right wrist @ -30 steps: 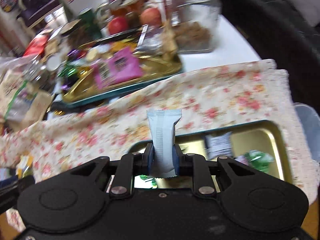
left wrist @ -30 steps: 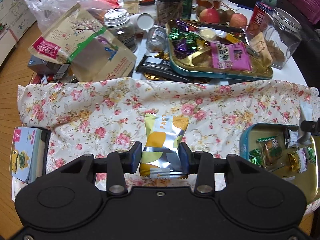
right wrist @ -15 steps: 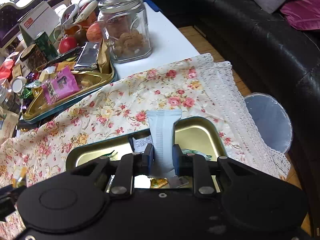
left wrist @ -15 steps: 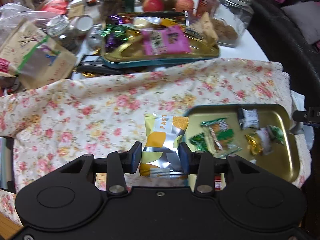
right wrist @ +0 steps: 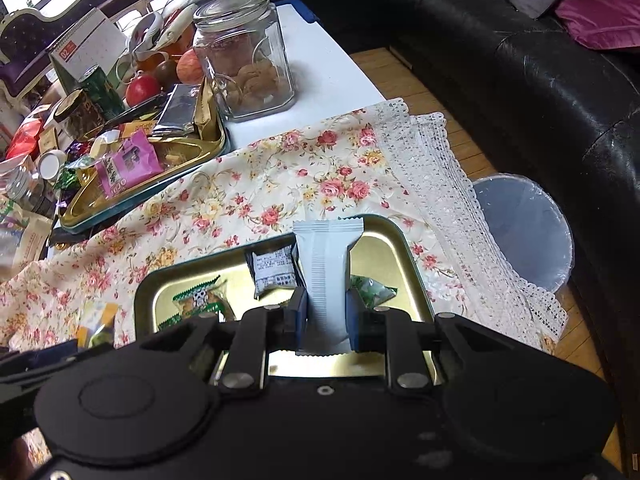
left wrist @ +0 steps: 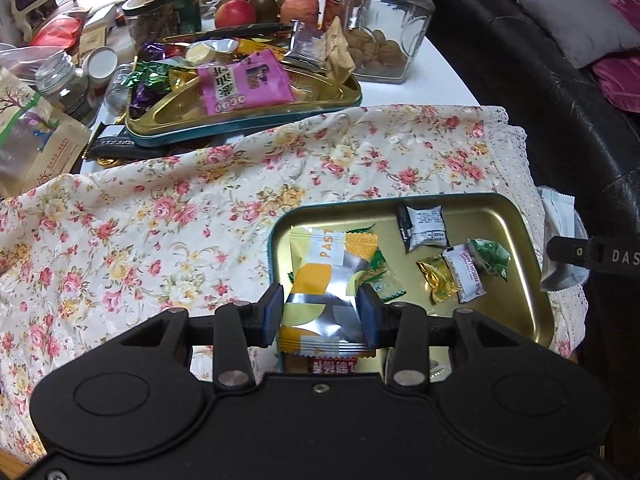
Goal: Organize snacks
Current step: 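Carry both held packets over the small tin tray, then open both grippers to drop the packets into the tin tray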
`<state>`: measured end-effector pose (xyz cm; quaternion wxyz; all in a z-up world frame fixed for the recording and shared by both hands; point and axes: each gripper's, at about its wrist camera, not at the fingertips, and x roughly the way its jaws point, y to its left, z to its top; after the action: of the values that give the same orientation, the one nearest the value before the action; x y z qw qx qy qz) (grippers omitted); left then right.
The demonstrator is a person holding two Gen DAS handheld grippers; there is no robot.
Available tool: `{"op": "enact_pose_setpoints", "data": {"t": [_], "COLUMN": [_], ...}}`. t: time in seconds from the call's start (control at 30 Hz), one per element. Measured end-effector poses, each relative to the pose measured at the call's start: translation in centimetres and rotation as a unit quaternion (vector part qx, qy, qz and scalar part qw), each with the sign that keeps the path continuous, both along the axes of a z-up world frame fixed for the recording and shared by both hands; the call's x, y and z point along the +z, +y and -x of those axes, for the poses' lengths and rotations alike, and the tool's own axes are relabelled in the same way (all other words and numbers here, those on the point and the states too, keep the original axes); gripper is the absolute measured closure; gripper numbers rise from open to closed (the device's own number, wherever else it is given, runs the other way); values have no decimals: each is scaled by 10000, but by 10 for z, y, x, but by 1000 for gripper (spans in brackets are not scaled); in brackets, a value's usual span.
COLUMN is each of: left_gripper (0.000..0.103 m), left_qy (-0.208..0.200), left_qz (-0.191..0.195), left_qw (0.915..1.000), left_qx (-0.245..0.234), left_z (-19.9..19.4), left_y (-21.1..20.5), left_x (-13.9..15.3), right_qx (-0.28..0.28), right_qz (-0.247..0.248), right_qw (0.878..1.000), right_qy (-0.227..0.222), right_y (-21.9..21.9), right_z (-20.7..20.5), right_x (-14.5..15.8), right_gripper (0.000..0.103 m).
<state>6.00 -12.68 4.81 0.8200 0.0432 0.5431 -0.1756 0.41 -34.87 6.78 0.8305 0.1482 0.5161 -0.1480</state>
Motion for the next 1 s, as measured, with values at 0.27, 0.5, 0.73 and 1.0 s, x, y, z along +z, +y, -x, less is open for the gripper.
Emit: {"op": "enact_pose_setpoints", "data": {"t": [0.27,0.5,0.73,1.0], "left_gripper": [54,52,52,52], "left_qy": [20,-284,-217,-347], "left_qz": [142,40,162,-71], "left_qw": [9994,9979,9987,9993], "left_qx": [-302,-587,-428,-153], "left_z": [12,26,24,29], "left_y": [-14,-23,-16,-11], "left_x": [5,14,18,20], "right_qx": [75,69,15,108], "right_qz": [-13,-21,-46,-74], "right_qw": [9999,9999,9999,9999], "right_qy": [-80,-109,-105,-86], "right_y": [-4,-6,-8,-4], "right_z": [25,32,33,34], "right_x": [16,22,24,26], "right_gripper": [81,81,78,74]}}
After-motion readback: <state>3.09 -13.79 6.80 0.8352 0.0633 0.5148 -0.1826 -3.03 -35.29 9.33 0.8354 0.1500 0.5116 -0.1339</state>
